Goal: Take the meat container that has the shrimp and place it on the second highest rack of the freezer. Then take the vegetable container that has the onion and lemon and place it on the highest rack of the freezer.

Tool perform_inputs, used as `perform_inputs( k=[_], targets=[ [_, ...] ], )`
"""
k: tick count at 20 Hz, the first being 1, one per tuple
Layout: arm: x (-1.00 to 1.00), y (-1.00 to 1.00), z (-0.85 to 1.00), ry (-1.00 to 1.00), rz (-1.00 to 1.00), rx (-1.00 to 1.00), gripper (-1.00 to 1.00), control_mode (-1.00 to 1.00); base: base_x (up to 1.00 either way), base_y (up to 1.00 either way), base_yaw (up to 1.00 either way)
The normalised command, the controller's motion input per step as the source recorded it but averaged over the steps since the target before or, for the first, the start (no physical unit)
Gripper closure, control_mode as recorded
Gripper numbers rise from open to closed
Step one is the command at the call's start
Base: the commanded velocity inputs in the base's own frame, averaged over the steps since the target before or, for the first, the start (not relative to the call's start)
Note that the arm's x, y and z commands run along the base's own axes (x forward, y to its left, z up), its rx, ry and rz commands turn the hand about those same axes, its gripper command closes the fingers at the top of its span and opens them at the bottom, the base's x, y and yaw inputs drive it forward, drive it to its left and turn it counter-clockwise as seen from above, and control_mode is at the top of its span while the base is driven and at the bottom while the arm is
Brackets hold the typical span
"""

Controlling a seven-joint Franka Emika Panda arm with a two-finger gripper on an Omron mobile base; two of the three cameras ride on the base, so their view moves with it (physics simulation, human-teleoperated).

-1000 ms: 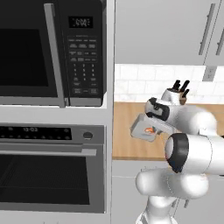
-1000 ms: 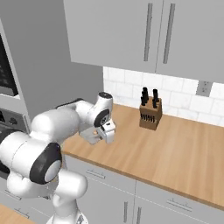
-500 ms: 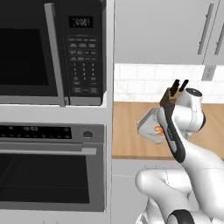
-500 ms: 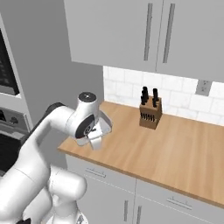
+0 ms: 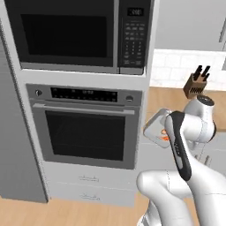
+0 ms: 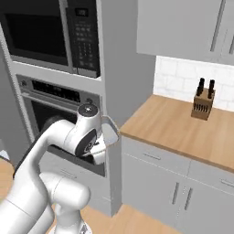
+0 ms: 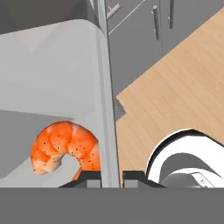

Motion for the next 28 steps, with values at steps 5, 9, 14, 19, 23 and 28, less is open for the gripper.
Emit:
perform_inputs(
  k=[5, 9, 14, 19, 23, 28],
  targets=[
    [0.0, 0.0, 0.0, 0.0, 0.0, 0.0, 1.0, 1.0, -0.51, 1.0, 0.47],
    [0.0, 0.0, 0.0, 0.0, 0.0, 0.0, 1.0, 1.0, -0.22, 1.0, 0.41],
    [0.0, 0.0, 0.0, 0.0, 0.0, 0.0, 1.0, 1.0, 0.61, 1.0, 0.15],
    [0.0, 0.0, 0.0, 0.0, 0.0, 0.0, 1.0, 1.0, 1.0, 0.89, 0.0],
    [0.0, 0.0, 0.0, 0.0, 0.0, 0.0, 1.0, 1.0, 1.0, 0.92, 0.0],
    [0.0, 0.0, 0.0, 0.0, 0.0, 0.0, 1.0, 1.0, 0.9, 1.0, -0.05]
  ],
)
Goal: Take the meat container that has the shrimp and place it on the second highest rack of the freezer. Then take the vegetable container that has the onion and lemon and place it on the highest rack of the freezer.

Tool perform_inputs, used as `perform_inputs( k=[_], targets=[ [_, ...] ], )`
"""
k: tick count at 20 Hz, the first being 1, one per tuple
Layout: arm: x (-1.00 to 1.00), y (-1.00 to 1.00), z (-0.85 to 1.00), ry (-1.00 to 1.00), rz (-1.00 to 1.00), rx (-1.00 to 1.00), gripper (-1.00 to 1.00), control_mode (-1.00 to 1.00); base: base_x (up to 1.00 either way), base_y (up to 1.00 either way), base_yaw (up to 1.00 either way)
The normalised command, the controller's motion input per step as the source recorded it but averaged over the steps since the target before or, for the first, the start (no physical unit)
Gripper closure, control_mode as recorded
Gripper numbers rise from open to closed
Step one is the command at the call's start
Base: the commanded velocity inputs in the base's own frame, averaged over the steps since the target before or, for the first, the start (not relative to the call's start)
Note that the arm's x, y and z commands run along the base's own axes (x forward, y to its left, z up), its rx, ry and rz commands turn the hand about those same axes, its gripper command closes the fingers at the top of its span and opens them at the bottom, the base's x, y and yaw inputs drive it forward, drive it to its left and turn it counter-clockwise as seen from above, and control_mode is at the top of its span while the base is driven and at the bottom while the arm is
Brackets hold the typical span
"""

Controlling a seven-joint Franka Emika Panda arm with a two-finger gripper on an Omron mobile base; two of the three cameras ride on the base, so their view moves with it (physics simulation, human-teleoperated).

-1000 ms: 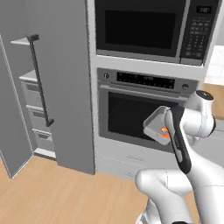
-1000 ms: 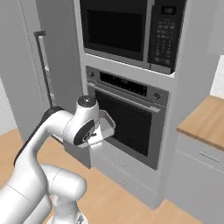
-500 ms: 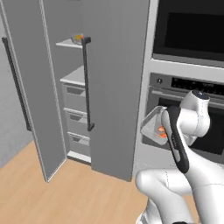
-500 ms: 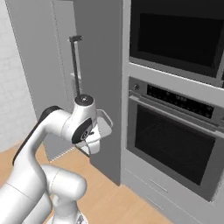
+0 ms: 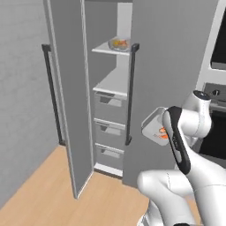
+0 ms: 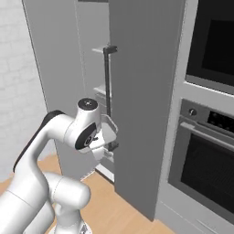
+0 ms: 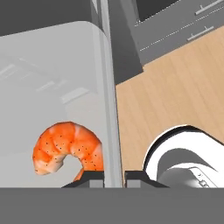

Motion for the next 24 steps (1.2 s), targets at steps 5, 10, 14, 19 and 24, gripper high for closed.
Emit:
perform_inputs(
  k=[5, 10, 14, 19, 24],
  targets=[
    [0.0, 0.0, 0.0, 0.0, 0.0, 0.0, 1.0, 1.0, 0.68, 0.9, -0.35],
    [0.0, 0.0, 0.0, 0.0, 0.0, 0.0, 1.0, 1.0, 0.7, 0.7, -0.36],
    [0.0, 0.0, 0.0, 0.0, 0.0, 0.0, 1.0, 1.0, 0.79, 0.06, -0.27],
    [0.0, 0.0, 0.0, 0.0, 0.0, 0.0, 1.0, 1.0, 0.84, 0.18, -0.16],
    [0.0, 0.0, 0.0, 0.0, 0.0, 0.0, 1.0, 1.0, 0.39, 0.47, -0.02]
  ],
)
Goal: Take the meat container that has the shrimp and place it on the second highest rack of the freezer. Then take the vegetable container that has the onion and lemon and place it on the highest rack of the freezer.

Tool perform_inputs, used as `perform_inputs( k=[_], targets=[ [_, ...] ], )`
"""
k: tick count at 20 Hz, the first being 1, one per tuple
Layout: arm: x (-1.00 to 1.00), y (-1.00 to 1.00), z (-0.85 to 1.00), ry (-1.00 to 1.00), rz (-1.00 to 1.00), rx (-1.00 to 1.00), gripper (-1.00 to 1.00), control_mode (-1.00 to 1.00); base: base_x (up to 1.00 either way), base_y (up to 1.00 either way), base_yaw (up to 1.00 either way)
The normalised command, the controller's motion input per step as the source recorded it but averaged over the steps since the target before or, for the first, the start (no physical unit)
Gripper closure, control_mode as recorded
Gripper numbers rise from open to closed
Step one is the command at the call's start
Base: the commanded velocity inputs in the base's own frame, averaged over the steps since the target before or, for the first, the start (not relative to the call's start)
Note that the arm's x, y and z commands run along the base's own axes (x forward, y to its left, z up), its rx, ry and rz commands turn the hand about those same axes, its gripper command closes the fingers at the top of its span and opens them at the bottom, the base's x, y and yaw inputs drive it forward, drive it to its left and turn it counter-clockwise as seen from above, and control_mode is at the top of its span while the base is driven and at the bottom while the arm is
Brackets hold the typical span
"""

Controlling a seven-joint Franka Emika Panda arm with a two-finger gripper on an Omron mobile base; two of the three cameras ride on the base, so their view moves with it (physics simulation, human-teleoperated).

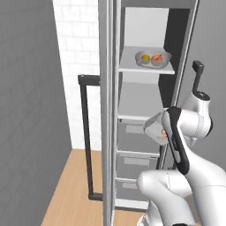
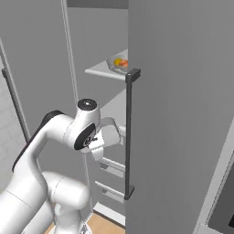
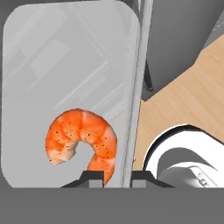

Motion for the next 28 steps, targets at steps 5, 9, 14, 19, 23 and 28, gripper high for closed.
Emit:
perform_inputs(
  k=[5, 9, 14, 19, 23, 28],
  targets=[
    [0.0, 0.0, 0.0, 0.0, 0.0, 0.0, 1.0, 1.0, 0.52, 0.01, -0.07],
    [0.0, 0.0, 0.0, 0.0, 0.0, 0.0, 1.0, 1.0, 0.38, 0.37, -0.01],
    [0.2, 0.0, 0.01, -0.01, 0.0, -0.07, 1.0, -1.0, 0.09, 0.42, 0.0],
    [0.99, 0.32, 0.09, -0.01, 0.0, -0.33, 1.0, -1.0, 0.0, 0.0, 0.0],
    [1.0, 0.27, 0.1, 0.01, 0.0, -0.23, 1.0, -1.0, 0.0, 0.0, 0.0],
    [1.0, -0.15, 0.21, 0.09, 0.0, -0.02, 1.0, -1.0, 0.0, 0.0, 0.0]
  ],
)
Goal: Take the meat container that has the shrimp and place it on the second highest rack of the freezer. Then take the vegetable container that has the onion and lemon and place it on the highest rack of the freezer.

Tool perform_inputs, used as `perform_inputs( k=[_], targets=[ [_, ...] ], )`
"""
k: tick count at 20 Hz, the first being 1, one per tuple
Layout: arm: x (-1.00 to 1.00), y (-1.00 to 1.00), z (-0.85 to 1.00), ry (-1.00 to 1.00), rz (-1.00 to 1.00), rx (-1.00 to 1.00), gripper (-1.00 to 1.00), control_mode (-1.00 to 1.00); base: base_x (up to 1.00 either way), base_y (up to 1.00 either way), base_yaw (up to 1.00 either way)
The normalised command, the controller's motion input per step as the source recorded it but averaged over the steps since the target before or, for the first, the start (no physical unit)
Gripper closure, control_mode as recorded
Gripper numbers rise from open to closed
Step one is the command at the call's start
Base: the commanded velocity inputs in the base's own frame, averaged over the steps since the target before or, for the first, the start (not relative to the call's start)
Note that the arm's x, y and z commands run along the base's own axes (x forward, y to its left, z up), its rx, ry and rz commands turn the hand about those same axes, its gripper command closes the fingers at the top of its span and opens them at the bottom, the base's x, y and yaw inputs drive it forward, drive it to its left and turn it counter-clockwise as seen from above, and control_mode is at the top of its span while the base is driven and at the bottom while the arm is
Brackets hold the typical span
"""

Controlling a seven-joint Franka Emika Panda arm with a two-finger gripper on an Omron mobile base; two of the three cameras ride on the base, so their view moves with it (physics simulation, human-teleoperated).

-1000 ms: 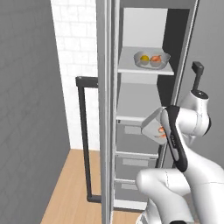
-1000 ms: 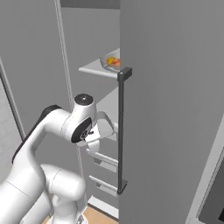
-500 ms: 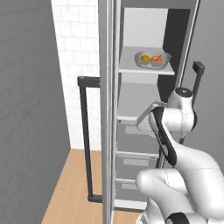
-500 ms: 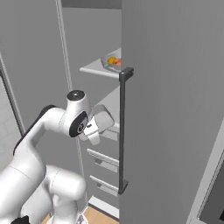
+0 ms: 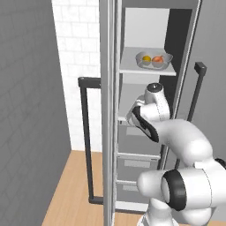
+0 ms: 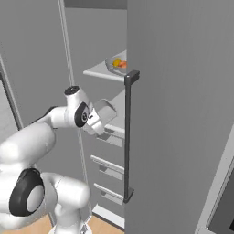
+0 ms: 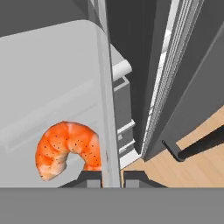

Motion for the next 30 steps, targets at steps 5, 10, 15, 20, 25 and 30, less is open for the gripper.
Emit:
perform_inputs(
  k=[5, 10, 15, 20, 25, 30],
  targets=[
    [0.19, -0.17, -0.04, 0.02, 0.01, 0.01, 1.0, -1.0, 0.0, 0.0, 0.0],
    [0.11, -0.62, -0.19, 0.0, 0.07, 0.0, 1.0, -1.0, 0.0, 0.0, 0.0],
    [0.71, -0.02, -0.36, 0.04, 0.0, -0.01, 1.0, -1.0, 0.0, 0.0, 0.0],
    [1.0, -0.21, -0.02, 0.01, -0.02, 0.0, 1.0, -1.0, 0.0, 0.0, 0.0],
    [0.86, -0.52, -0.12, 0.02, 0.0, 0.0, 1.0, -1.0, 0.0, 0.0, 0.0],
    [0.4, -0.26, -0.08, 0.0, 0.0, -0.02, -1.0, -1.0, 0.0, 0.0, 0.0]
  ],
)
